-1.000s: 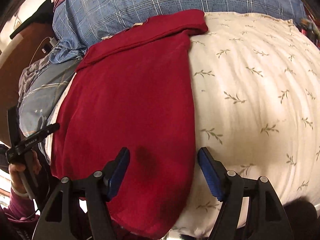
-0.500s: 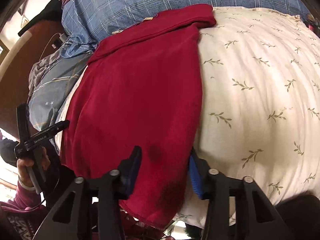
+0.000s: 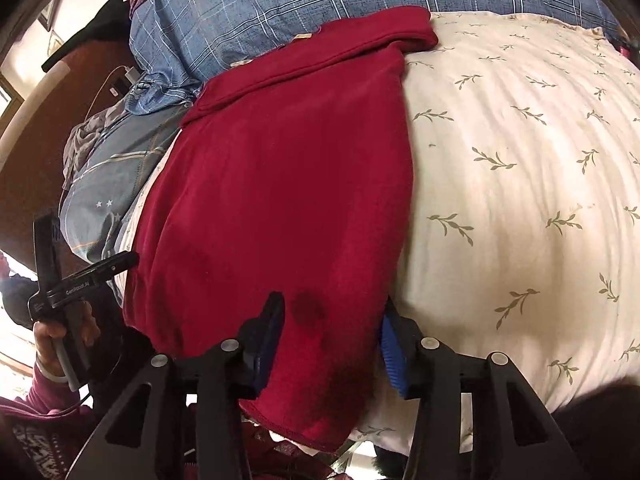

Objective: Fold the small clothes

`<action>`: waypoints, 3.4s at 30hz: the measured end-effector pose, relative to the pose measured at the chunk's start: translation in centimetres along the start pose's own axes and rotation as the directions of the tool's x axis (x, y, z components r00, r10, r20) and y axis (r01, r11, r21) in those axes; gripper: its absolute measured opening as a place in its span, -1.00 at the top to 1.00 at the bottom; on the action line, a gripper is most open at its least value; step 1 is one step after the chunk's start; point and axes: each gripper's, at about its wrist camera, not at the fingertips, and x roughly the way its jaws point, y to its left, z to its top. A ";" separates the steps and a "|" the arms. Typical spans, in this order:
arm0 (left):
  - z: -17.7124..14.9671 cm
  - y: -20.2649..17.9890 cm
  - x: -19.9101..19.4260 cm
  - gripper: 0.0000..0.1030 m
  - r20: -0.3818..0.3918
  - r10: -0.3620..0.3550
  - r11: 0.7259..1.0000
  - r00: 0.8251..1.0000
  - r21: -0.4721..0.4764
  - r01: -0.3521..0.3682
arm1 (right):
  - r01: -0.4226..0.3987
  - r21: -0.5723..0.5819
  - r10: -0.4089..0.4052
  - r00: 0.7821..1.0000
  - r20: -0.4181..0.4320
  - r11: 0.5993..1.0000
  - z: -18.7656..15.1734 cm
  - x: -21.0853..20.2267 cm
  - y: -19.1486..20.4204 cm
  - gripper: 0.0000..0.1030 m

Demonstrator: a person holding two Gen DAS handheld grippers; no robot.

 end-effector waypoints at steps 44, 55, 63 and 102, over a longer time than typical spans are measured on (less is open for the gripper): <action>-2.1 -0.6 0.2 0.90 -0.119 -0.162 0.987 0.980 0.002 0.164 | -0.261 -0.010 0.260 0.965 -0.031 0.965 -1.0 0.3 1.0 0.75; 6.7 0.6 -4.8 0.90 0.145 -0.247 0.969 0.958 0.011 0.248 | -0.298 -0.101 0.312 0.934 0.174 0.949 6.6 -3.1 2.5 0.77; 15.8 0.7 -2.5 0.90 0.272 -0.176 0.984 0.946 0.011 0.179 | -0.153 -0.062 0.164 0.942 0.292 0.986 16.4 -0.9 1.2 0.77; 27.3 4.5 12.5 -0.36 0.149 0.068 0.996 0.986 -0.073 -0.057 | 0.195 0.071 -0.206 0.951 0.229 0.978 33.9 12.4 -3.1 0.05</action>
